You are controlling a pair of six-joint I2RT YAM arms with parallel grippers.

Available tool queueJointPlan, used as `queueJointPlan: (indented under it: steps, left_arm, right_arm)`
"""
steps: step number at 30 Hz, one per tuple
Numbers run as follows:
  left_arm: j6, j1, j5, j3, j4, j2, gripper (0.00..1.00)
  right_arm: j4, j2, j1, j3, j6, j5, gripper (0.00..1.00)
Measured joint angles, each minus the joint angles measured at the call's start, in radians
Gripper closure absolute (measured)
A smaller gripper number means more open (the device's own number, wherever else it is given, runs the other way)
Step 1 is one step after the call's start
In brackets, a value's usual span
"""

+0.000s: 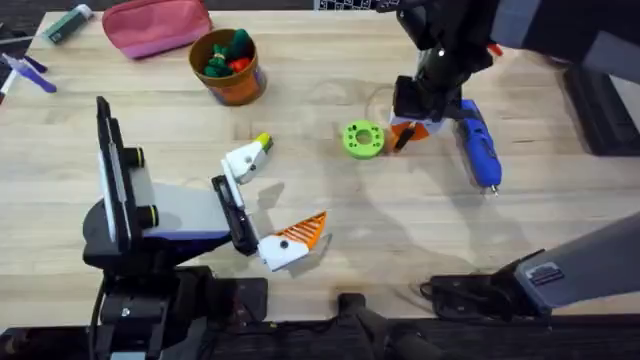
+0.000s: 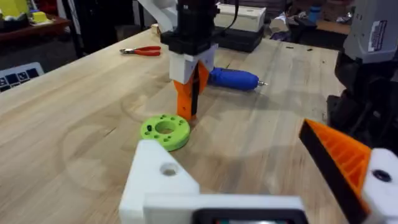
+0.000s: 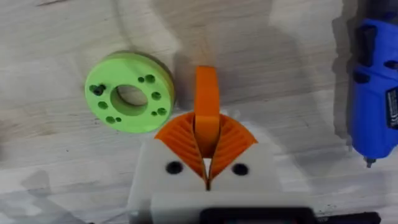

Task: Pick up the gripper from the table and insert it into the empty holder that is missing its gripper. Then pick up a screw, insert it into the mounting hole, and use the screwdriver to tighten it. Finally, clean up the table by picking up the vegetable and placing it into the bucket.

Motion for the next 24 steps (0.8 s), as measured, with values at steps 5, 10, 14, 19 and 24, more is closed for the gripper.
queueJointPlan:
  steps: [5, 10, 14, 19, 24]
  left_arm:
    - [0.000, 0.000, 0.000, 0.000, 0.000, 0.000, 0.015]
    - [0.000, 0.000, 0.000, 0.000, 0.000, 0.000, 0.015]
    - [0.000, 0.000, 0.000, 0.000, 0.000, 0.000, 0.016]
    - [0.000, 0.000, 0.000, 0.000, 0.000, 0.000, 0.015]
    - [0.000, 0.000, 0.000, 0.000, 0.000, 0.000, 0.015]
  right_arm:
    - [-0.015, -0.013, 0.000, 0.000, 0.000, 0.000, 0.988]
    - [-0.021, -0.136, 0.012, 0.000, 0.000, 0.000, 0.988]
    - [-0.024, -0.283, 0.048, 0.002, 0.000, 0.000, 0.988]
    - [0.016, -0.392, 0.106, -0.017, 0.000, -0.001, 0.989]
    - [0.226, -0.486, 0.113, -0.206, -0.001, -0.128, 0.989]
